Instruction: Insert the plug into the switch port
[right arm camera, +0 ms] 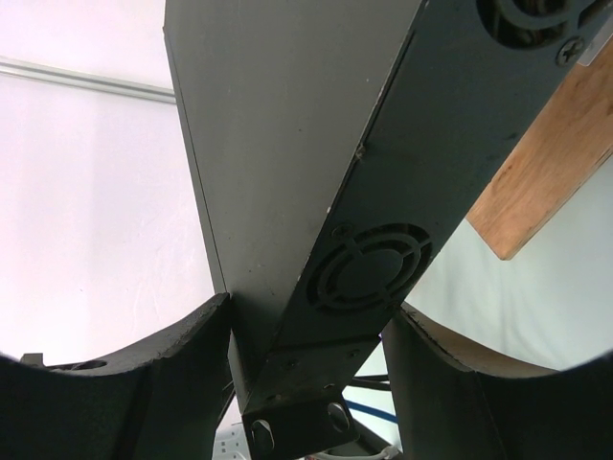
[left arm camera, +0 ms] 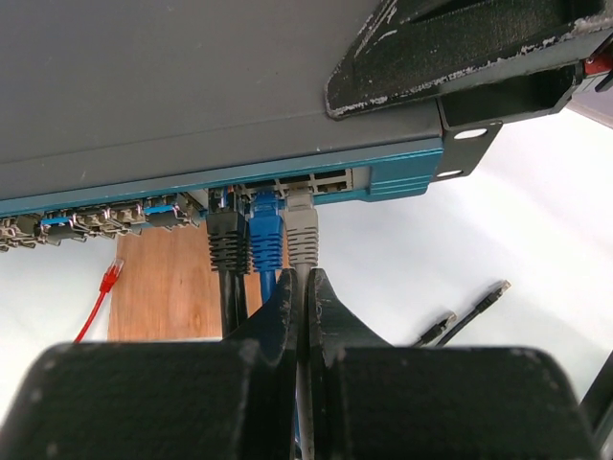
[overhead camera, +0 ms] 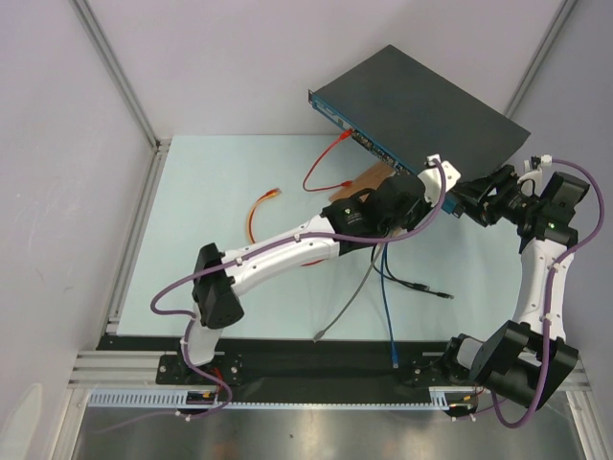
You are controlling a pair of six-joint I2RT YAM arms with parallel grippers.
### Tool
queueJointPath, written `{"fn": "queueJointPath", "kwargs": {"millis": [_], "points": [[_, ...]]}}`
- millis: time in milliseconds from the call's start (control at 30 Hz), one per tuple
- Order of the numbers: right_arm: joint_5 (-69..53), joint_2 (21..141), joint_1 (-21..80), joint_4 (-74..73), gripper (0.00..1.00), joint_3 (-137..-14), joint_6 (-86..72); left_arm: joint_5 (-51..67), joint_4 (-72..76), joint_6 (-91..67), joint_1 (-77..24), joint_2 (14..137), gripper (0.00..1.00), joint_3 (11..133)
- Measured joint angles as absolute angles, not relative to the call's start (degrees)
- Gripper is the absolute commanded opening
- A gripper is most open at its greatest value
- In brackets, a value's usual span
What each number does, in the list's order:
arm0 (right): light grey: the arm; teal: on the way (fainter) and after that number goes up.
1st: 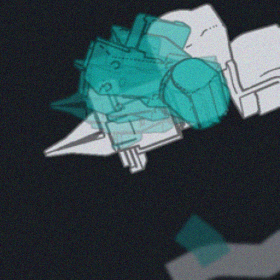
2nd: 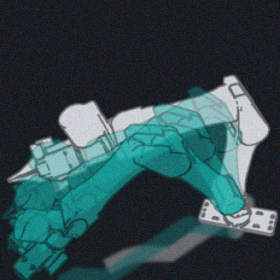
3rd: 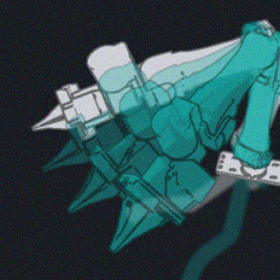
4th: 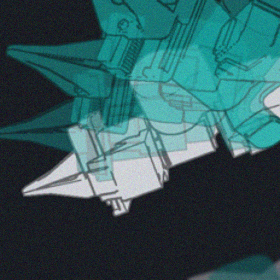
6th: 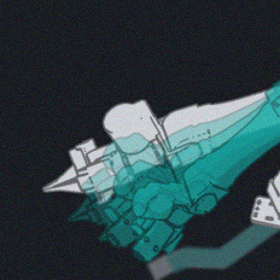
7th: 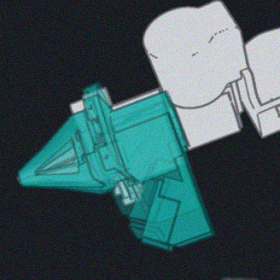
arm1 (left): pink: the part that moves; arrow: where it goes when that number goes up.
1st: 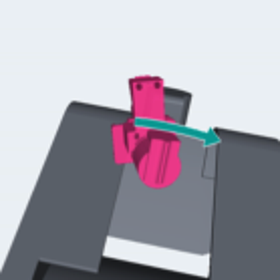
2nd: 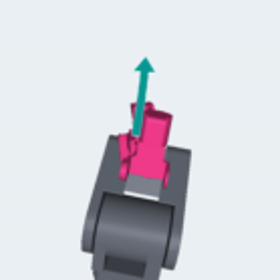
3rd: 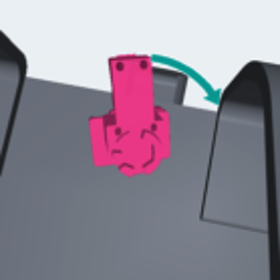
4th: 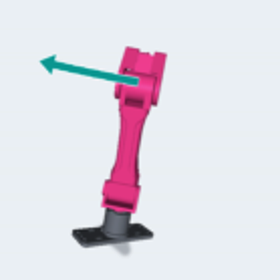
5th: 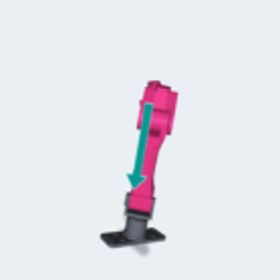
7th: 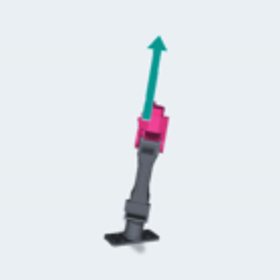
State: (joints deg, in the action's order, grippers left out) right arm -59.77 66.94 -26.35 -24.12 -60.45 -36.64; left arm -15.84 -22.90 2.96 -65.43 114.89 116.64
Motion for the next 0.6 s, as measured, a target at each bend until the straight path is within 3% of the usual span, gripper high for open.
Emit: {"fn": "queueJointPath", "kwargs": {"millis": [600], "points": [[-59.1, 66.9, -26.3, -23.5, 0.0, -60.4, -36.9, -14.2, -28.7, 2.4, -64.8, 118.1, 0.0, 123.5]]}}
